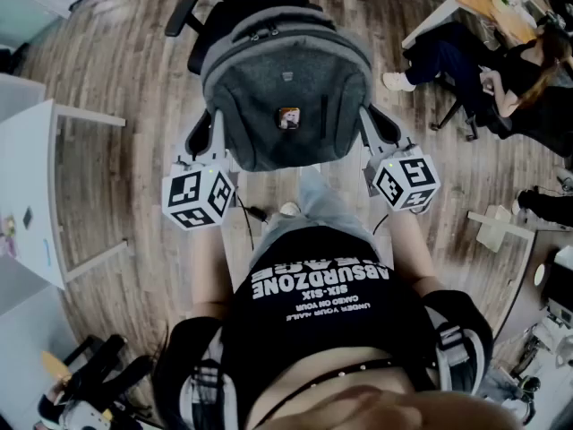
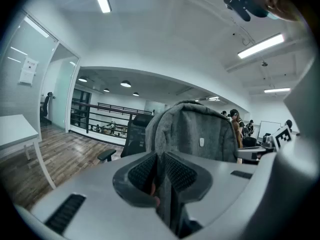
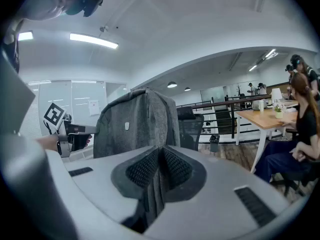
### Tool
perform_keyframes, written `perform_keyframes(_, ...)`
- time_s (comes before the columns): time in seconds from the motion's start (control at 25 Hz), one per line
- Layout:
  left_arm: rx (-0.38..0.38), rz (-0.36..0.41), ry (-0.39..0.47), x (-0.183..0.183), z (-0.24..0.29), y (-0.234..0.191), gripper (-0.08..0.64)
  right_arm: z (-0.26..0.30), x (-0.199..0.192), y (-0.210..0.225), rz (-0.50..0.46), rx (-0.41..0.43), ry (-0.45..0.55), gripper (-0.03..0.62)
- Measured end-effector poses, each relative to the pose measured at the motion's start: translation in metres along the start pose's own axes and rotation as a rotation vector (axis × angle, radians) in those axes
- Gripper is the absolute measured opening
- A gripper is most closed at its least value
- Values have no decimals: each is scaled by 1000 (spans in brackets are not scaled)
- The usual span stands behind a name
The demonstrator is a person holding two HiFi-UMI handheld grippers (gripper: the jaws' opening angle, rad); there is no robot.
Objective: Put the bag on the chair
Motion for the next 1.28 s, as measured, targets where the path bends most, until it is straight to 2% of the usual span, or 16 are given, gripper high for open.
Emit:
perform_keyframes(0.32,7,-6,-17,1,10,0,64,7,2,8,22,10,-20,43)
perform_keyframes(0.88,71,-1,-14,25,93,20,64,65,29,84,45,56,-42,44)
perform_keyframes(1.08,100,-26,0,34,129,21,64,94,45,112,18,98,-24,44)
perform_keyframes(1.28,117,-32,-5,43,155,27,64,116,57,136,16,105,-18,43)
Point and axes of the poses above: the fingertips, and each gripper's own axes: z forward along the fingers, y to its right, x out of its top, the point moved 9 cm from there along -z, backward along the fingers, and after that the axes turned 5 degrees about z, right-handed, at the moved point
